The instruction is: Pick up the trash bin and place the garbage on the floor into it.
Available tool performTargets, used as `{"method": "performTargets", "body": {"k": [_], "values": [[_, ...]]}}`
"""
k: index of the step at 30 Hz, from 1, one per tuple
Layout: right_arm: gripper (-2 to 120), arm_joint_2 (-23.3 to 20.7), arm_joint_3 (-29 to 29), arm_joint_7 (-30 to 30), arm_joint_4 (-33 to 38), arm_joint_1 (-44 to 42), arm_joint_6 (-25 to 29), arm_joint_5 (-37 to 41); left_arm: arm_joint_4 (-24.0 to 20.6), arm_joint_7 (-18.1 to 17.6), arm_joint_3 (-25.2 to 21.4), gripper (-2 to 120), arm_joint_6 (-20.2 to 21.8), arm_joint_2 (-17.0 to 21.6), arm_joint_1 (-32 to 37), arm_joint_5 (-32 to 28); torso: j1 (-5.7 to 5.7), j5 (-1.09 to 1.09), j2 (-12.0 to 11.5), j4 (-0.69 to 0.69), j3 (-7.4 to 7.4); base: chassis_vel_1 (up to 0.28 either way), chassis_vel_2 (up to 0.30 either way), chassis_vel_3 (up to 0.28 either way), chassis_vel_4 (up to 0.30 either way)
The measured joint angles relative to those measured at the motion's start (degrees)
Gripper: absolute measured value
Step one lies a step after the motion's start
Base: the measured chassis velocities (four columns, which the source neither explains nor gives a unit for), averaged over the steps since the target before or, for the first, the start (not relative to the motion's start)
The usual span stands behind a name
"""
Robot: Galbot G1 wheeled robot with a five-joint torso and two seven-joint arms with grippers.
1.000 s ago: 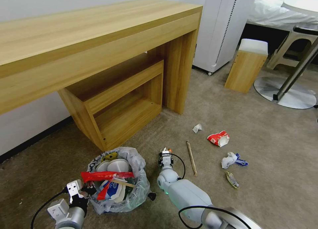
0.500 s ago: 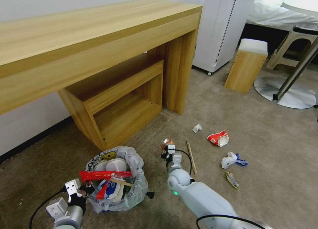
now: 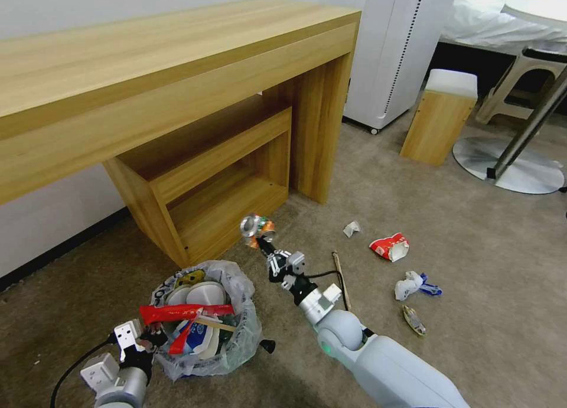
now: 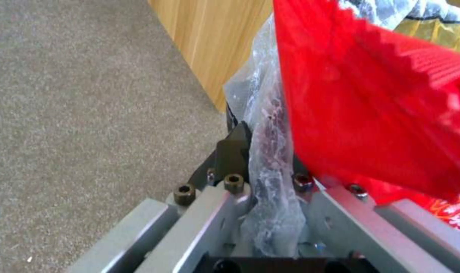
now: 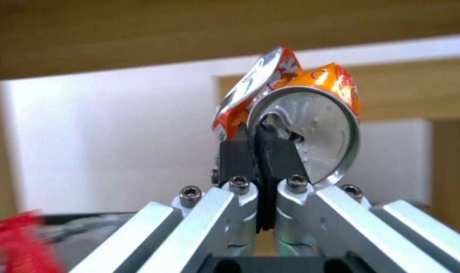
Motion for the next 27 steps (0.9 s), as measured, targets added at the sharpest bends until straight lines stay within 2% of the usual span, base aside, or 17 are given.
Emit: {"method": "performTargets", "body": {"k": [2,7,9,11,15,27], "values": [[0,-1.68,-2.11,-2.35,1.15,1.44,0.64,1.05,-0.14,-0.03,0.03,1,0.03,-0.08,-0.01,0.05,0.0,-0.02,0.0,-0.01,0.0,0.0,0.0,0.0,0.0],[0,-4.37,-7.13,-3.08,4.04,4.49,0.44,2.99,-0.22,-0.06,0.2,1,0.14,-0.24,-0.03,0.22,0.0,-0.02,0.0,-0.01,0.0,0.0,0.0,0.0,0.0],[0,-6.19,-11.82,-2.29,5.93,7.06,-0.35,4.85,-0.35,-0.07,0.27,1,0.18,-0.31,-0.15,0.3,0.0,-0.02,0.0,0.0,0.0,0.0,0.0,0.0,0.0],[0,-6.89,-14.08,-1.36,6.84,8.22,-1.01,5.81,-0.42,-0.08,0.32,1,0.21,-0.38,-0.25,0.33,0.0,-0.02,0.0,0.0,0.0,0.0,0.0,0.0,0.0],[0,-8.36,-22.51,2.71,8.14,12.01,-3.38,8.77,-0.65,-0.08,0.55,1,0.29,-0.68,-0.47,0.49,0.0,-0.02,0.0,-0.01,0.0,0.0,0.0,0.0,0.0],[0,-7.19,-34.4,12.27,6.4,14.96,-7.24,10.95,-1.12,-0.07,0.63,1,0.31,-1.09,-0.48,0.6,0.0,-0.01,-0.01,-0.01,0.0,0.0,0.0,0.0,0.0]]}}
